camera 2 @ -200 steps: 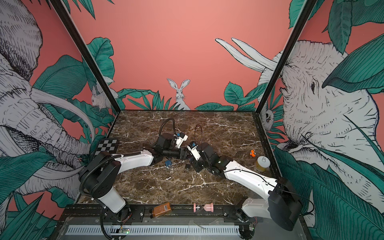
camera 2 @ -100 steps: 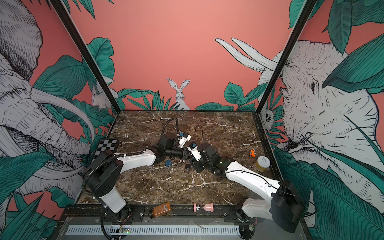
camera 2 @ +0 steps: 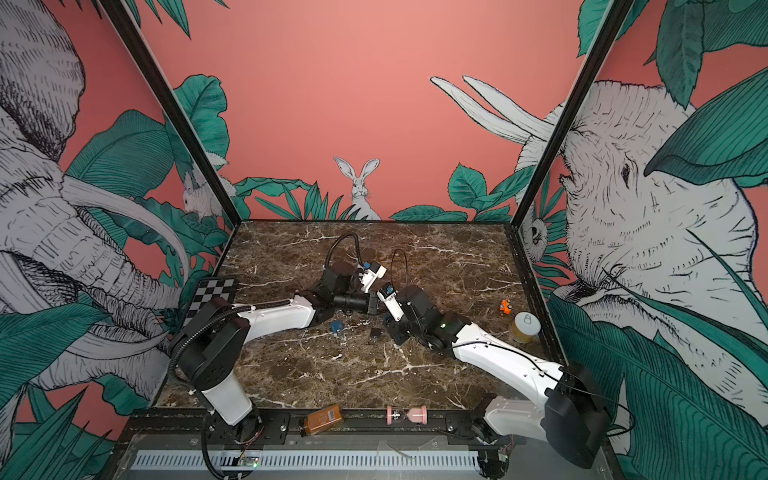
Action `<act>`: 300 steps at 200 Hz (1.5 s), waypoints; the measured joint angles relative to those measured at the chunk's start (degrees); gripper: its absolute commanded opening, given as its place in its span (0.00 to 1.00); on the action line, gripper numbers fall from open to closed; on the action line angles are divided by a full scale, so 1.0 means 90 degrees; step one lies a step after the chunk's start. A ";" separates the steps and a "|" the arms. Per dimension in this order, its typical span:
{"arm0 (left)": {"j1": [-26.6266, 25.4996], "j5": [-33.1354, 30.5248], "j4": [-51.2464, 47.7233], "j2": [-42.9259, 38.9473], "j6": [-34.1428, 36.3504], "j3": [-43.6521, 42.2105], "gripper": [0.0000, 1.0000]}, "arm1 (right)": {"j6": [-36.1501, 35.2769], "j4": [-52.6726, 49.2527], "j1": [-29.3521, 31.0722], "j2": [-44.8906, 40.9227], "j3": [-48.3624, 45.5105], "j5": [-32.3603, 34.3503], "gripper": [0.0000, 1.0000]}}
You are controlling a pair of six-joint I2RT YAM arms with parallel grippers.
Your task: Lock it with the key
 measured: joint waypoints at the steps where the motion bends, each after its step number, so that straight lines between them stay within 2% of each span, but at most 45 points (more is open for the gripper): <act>1: 0.0000 -0.0002 0.0007 0.0000 -0.0005 0.0000 0.00 | 0.0007 0.0005 -0.0007 -0.0012 -0.0005 0.0005 0.47; 19: 0.0012 -0.0097 0.0243 0.0005 -0.0226 -0.0053 0.00 | 0.0143 0.0163 -0.0170 -0.0262 -0.0051 -0.0046 0.58; 43: 0.0168 -0.0374 0.1010 0.0007 -0.0930 -0.0391 0.00 | 0.0491 0.0454 -0.0704 -0.0845 -0.0092 -0.0481 0.65; 70: 0.0457 -0.0923 0.2183 0.0007 -0.2103 -0.0772 0.00 | 0.0976 0.0894 -0.1353 -0.1501 -0.0202 -0.1178 0.59; 94: 0.0619 -0.1365 0.3349 0.0083 -0.3293 -0.0845 0.00 | 0.1202 0.1583 -0.1634 -0.1940 -0.0571 -0.1603 0.56; 131: 0.0585 -0.1596 0.4685 0.0362 -0.5178 -0.0571 0.00 | 0.0661 0.1702 -0.1678 -0.2147 -0.0697 -0.1732 0.56; 155: 0.0539 -0.1562 0.5144 0.0534 -0.6020 -0.0381 0.00 | 0.0296 0.1831 -0.1751 -0.2064 -0.0673 -0.1778 0.55; 178: 0.0503 -0.1433 0.5217 0.0534 -0.6356 -0.0381 0.00 | 0.0017 0.1928 -0.1824 -0.1773 -0.0510 -0.1778 0.46; 242: 0.0478 -0.1129 0.5110 0.0508 -0.6467 -0.0335 0.00 | -0.0369 0.2186 -0.2004 -0.1035 0.0126 -0.1841 0.46; 275: 0.0459 -0.1083 0.5119 0.0508 -0.6484 -0.0287 0.00 | -0.0316 0.2412 -0.2127 -0.0629 0.0211 -0.2127 0.43; 300: 0.0454 -0.1054 0.5117 0.0508 -0.6487 -0.0287 0.00 | -0.0189 0.2560 -0.2147 -0.0389 0.0209 -0.2387 0.36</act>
